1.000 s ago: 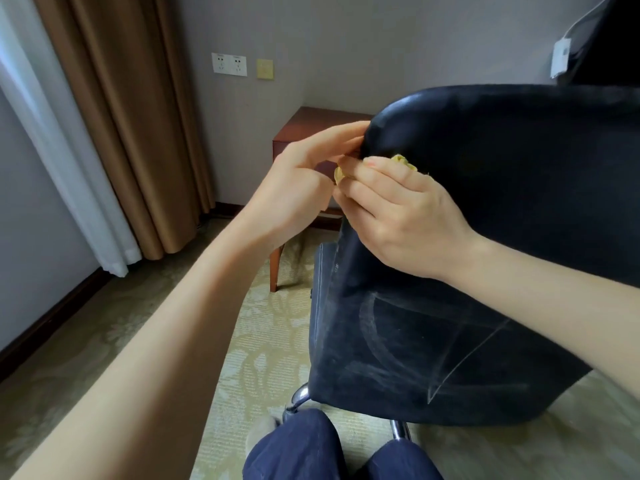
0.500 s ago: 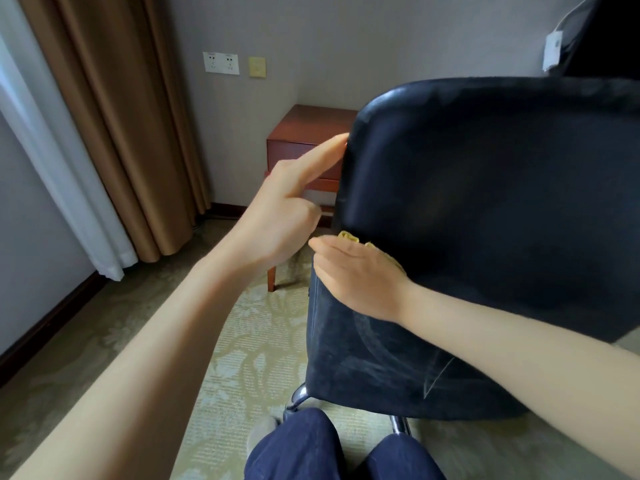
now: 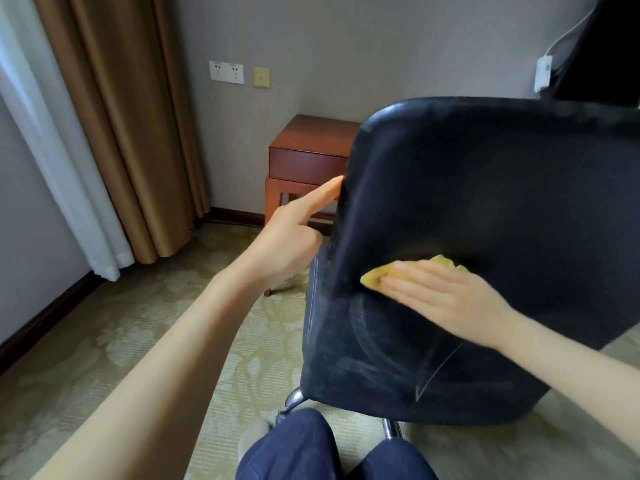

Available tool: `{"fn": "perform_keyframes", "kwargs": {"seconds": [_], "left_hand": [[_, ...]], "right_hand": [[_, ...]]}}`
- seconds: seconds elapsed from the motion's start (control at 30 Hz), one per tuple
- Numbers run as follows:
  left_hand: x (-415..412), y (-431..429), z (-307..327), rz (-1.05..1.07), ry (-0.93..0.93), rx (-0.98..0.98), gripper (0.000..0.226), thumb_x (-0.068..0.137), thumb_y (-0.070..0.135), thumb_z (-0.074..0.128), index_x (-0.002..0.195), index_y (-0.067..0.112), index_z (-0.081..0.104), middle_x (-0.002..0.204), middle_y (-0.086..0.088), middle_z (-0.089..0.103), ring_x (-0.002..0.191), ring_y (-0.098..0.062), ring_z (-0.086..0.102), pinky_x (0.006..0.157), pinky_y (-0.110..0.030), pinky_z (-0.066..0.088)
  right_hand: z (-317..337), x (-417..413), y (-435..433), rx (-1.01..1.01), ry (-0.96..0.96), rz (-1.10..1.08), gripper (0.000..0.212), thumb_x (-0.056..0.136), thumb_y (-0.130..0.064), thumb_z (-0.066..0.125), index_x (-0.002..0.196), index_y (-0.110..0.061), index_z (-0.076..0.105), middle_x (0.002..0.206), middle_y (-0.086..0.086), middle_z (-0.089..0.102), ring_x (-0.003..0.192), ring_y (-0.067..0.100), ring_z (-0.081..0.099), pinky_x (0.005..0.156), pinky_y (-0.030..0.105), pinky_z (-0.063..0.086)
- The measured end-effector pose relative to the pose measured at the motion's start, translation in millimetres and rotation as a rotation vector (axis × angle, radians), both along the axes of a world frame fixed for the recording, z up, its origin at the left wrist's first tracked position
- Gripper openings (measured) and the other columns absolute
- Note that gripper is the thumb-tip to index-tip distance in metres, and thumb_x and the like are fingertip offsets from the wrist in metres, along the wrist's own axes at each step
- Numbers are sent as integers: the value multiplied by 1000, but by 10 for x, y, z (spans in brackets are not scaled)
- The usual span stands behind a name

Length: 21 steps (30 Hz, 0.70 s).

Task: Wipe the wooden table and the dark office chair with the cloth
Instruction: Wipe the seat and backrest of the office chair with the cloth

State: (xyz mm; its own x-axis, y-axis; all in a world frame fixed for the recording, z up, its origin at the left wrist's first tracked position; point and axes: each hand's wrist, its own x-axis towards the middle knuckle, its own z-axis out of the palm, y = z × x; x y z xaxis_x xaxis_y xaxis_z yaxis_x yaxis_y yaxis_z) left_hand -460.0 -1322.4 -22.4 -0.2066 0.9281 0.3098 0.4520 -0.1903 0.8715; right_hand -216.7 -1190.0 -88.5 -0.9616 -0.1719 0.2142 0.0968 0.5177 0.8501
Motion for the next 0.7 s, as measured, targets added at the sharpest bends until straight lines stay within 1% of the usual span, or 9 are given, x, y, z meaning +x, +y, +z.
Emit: {"fn": "perform_keyframes", "kwargs": {"seconds": [0.03,0.13,0.2,0.27,0.33,0.43,0.57,0.63,0.7], "left_hand": [[-10,7,-6,9,-3,1,90,74,-21,33,145,33,33,147,14,36,88,35,41,57,6,34],[-39,28,-29,33,36,18,92,70,-20,33,144,36,37,147,16,38,127,13,31,70,11,29],[-56,28,-39,44,44,24,94,68,-21,33,142,37,39,145,17,41,134,3,30,80,7,31],[-49,27,-34,67,67,34,95,66,-21,34,141,35,42,142,17,45,136,0,31,98,-7,33],[-27,22,-21,113,70,48,94,64,-21,35,139,34,45,138,17,50,134,-1,35,112,-28,31],[10,24,-23,176,84,51,93,63,-20,35,138,33,47,135,14,54,132,-5,40,112,-41,34],[0,57,-49,202,36,48,92,61,-19,36,138,30,49,131,11,58,130,-4,43,112,-36,34],[-29,62,-35,195,23,45,92,59,-18,36,135,31,51,131,14,57,130,-1,42,112,-29,33],[-62,72,-11,195,36,36,93,57,-17,36,133,34,53,128,18,58,127,1,44,105,-19,38]], "right_hand": [[132,-6,45,-43,63,18,41,94,4,42,130,-7,57,133,5,57,123,22,54,105,40,43],[507,-105,39,31,280,89,41,91,6,54,129,-7,58,133,5,57,123,23,53,104,38,40],[613,-235,-1,0,378,136,39,90,4,57,127,-7,61,131,5,59,123,23,53,104,36,38],[633,-387,-20,-40,476,203,36,91,1,56,126,-6,62,130,6,60,123,23,53,104,36,39],[560,-578,-41,-91,537,224,36,90,-1,60,125,-6,63,130,6,60,123,23,54,103,35,41],[374,-788,-42,-96,612,204,38,87,-1,66,125,-7,63,130,4,60,125,20,53,102,32,41],[127,-969,33,-168,655,265,44,90,-1,63,133,-7,54,135,1,56,128,15,46,105,30,38],[-53,-1057,36,-230,561,239,47,95,-3,54,140,-9,47,143,-3,49,131,12,45,106,28,39],[-327,-1091,-18,-284,356,130,48,99,2,32,144,-13,41,149,-7,40,133,8,43,107,27,35]]}}
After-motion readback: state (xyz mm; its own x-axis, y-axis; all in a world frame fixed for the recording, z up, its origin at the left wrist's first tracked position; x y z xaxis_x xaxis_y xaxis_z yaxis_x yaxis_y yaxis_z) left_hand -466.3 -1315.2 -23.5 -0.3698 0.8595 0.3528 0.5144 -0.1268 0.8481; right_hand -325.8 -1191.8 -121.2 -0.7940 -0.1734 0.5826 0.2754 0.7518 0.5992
